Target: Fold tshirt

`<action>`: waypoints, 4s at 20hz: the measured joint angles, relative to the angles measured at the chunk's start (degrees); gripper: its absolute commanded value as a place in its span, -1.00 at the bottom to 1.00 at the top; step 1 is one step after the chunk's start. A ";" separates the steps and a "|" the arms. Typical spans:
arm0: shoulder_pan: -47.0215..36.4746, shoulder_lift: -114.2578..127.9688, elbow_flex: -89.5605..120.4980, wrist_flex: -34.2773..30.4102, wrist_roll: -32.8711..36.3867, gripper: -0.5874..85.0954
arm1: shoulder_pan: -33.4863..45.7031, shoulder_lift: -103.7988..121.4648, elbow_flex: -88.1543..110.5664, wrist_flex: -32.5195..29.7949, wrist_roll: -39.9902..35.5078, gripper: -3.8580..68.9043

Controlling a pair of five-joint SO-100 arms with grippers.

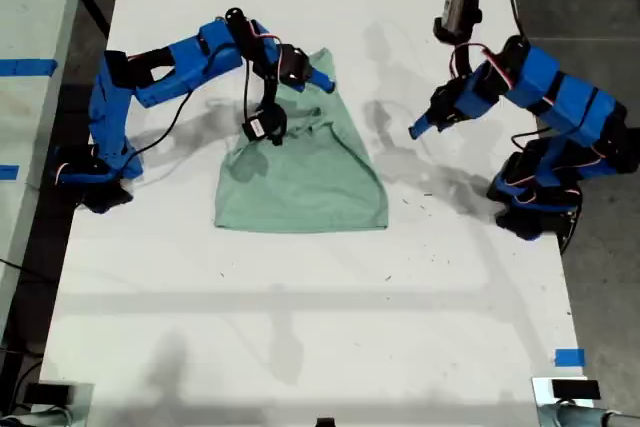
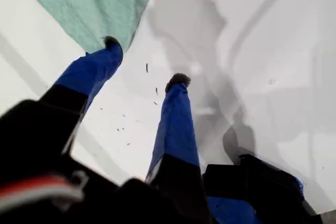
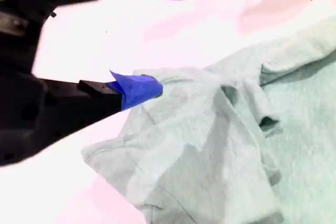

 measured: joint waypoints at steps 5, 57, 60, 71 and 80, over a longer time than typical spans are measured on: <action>-2.02 3.87 1.23 4.66 -0.70 -0.18 | -0.53 3.52 3.60 0.00 1.49 -0.30; 31.64 62.31 69.61 2.72 -37.71 -0.79 | -19.69 -44.21 -4.83 -18.54 9.05 -0.93; 31.64 62.31 69.61 2.46 -37.71 -0.79 | -20.48 -44.21 -8.09 -12.30 9.05 -0.93; 31.64 62.49 69.61 2.37 -37.71 -0.79 | -24.61 -51.94 -42.36 5.63 15.73 -0.93; 31.82 62.93 69.61 2.37 -37.71 -0.67 | -26.72 -71.02 -52.73 -8.70 25.75 0.19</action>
